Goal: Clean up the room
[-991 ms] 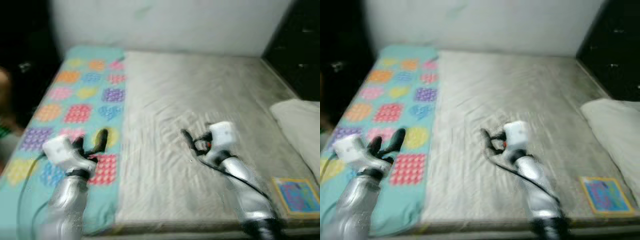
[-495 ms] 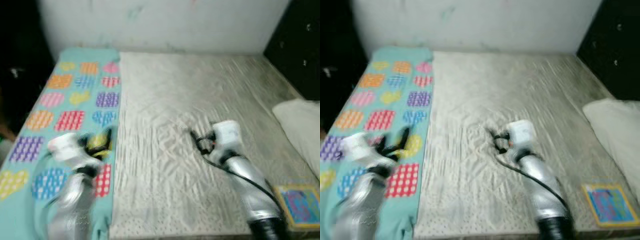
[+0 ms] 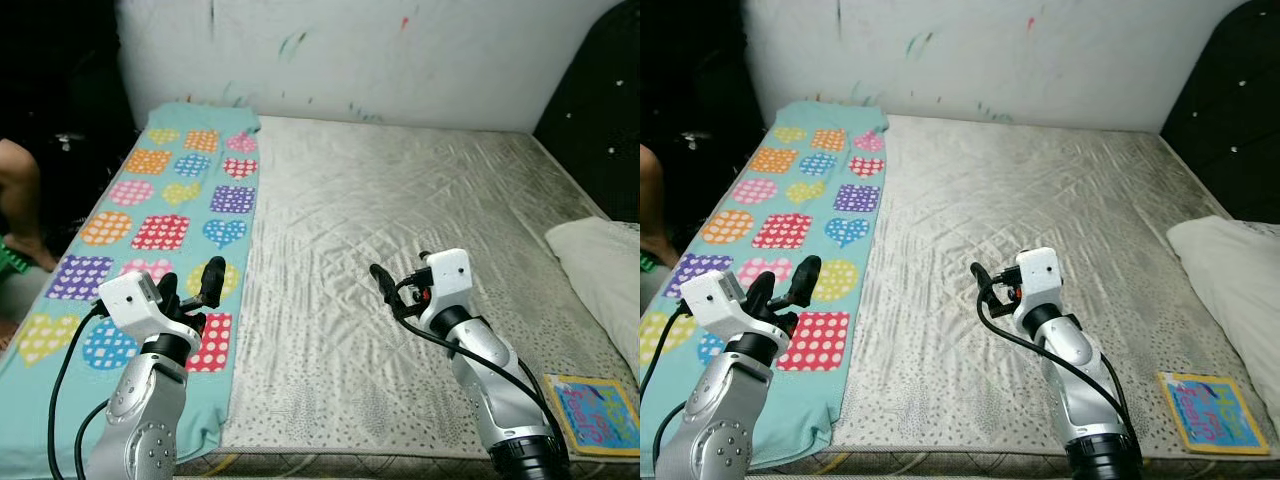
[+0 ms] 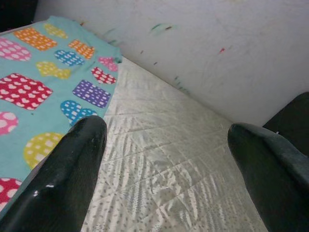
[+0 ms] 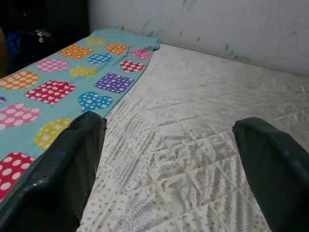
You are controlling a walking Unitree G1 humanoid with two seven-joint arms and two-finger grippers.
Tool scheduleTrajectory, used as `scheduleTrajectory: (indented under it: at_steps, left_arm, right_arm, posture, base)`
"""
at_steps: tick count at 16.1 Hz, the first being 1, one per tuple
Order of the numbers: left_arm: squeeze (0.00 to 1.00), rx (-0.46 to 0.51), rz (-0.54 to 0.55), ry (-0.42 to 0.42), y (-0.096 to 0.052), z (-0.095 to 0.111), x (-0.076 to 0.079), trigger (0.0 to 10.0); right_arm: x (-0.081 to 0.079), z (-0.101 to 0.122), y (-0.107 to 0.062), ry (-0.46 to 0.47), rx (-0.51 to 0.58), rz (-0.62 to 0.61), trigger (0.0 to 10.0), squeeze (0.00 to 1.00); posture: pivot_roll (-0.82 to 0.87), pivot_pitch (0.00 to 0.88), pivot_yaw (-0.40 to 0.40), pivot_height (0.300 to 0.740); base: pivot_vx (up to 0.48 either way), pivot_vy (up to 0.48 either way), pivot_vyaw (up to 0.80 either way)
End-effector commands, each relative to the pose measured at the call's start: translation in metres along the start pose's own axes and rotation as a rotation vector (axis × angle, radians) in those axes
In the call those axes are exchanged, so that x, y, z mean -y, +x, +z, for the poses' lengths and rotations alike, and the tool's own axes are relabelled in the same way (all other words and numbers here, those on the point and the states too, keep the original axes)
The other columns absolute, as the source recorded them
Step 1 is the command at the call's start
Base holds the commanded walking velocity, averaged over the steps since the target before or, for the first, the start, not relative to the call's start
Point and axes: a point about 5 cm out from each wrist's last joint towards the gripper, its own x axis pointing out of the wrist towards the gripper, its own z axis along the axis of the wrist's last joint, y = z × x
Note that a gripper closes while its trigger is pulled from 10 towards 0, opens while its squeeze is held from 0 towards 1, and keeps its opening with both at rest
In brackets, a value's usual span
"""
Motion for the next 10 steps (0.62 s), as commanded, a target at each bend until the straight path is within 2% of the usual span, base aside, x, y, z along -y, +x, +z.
scheduleTrajectory:
  at_steps: [1, 4, 5, 10]
  left_arm:
    - [0.00, -0.004, -0.003, -0.002, 0.0013, -0.0016, 0.0012, 10.0]
    - [0.00, -0.008, 0.013, -0.014, 0.0017, -0.0028, -0.0008, 10.0]
    - [0.00, -0.005, 0.012, -0.016, 0.0018, -0.0026, -0.0006, 10.0]
    - [0.00, -0.002, 0.010, -0.024, 0.0024, -0.0024, -0.0004, 10.0]
  right_arm:
    - [0.0047, 0.0041, 0.0008, -0.013, 0.012, -0.008, 10.0, 0.00]
    - [0.0049, 0.0061, 0.0024, -0.017, 0.016, -0.004, 10.0, 0.00]
    - [0.0051, 0.0064, 0.0025, -0.018, 0.017, -0.004, 10.0, 0.00]
    - [0.0053, 0.0068, 0.0015, -0.020, 0.019, -0.007, 10.0, 0.00]
  posture:
    - [-0.04, 0.014, -0.072, 0.740]
    - [-0.04, 0.012, -0.075, 0.740]
    - [-0.04, 0.013, -0.076, 0.740]
    - [-0.04, 0.017, -0.073, 0.740]
  base:
    - [0.000, 0.000, 0.00]
    - [0.000, 0.000, 0.00]
    - [0.000, 0.285, 0.00]
    - [0.000, 0.480, 0.00]
